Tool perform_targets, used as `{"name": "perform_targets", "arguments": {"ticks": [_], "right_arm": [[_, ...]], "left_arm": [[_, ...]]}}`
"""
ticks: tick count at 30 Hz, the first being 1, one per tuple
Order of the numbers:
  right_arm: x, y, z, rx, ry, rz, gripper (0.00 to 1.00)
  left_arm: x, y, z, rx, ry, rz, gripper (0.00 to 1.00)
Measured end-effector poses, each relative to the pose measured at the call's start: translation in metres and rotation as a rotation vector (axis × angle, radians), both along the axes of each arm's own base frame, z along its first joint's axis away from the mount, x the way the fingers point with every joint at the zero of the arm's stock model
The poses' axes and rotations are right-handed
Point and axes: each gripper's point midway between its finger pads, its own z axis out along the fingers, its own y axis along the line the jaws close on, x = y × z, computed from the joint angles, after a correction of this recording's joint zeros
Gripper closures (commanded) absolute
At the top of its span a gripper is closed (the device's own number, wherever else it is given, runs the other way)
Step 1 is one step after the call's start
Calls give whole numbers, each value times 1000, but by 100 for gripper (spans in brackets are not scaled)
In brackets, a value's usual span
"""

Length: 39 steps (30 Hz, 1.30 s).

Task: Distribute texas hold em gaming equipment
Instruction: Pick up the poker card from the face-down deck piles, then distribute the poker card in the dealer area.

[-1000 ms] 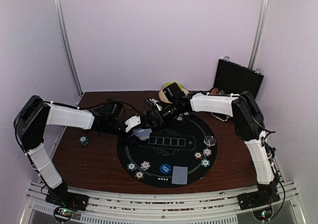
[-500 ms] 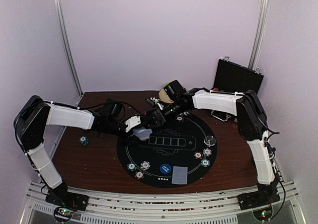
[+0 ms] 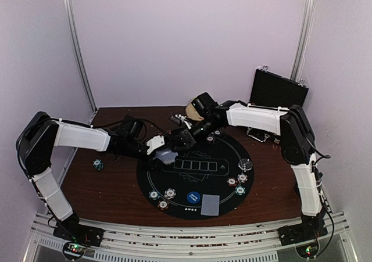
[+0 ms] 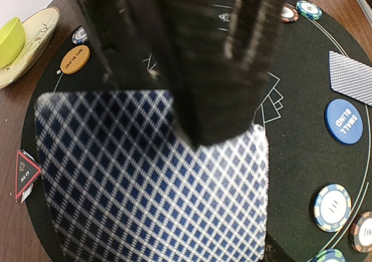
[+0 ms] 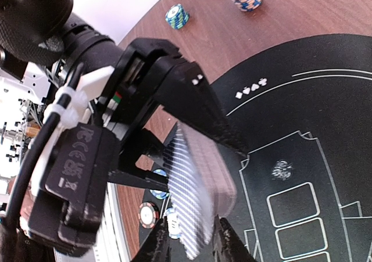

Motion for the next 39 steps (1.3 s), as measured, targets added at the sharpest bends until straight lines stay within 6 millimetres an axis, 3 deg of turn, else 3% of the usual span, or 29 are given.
{"name": "perform_targets", "arguments": {"ticks": [9, 23, 33, 39], "right_arm": [[-4, 0, -5, -26, -16, 6, 100], [4, -11, -4, -16, -10, 12, 100], [27, -70, 11, 24, -1, -4, 100], [49, -130, 9, -27, 28, -48, 100]], "left_arm": [[-1, 1, -1, 4, 7, -1, 43], [-1, 1, -1, 4, 7, -1, 43], [-1, 0, -1, 3, 6, 0, 43], [-1, 0, -1, 3, 6, -1, 43]]}}
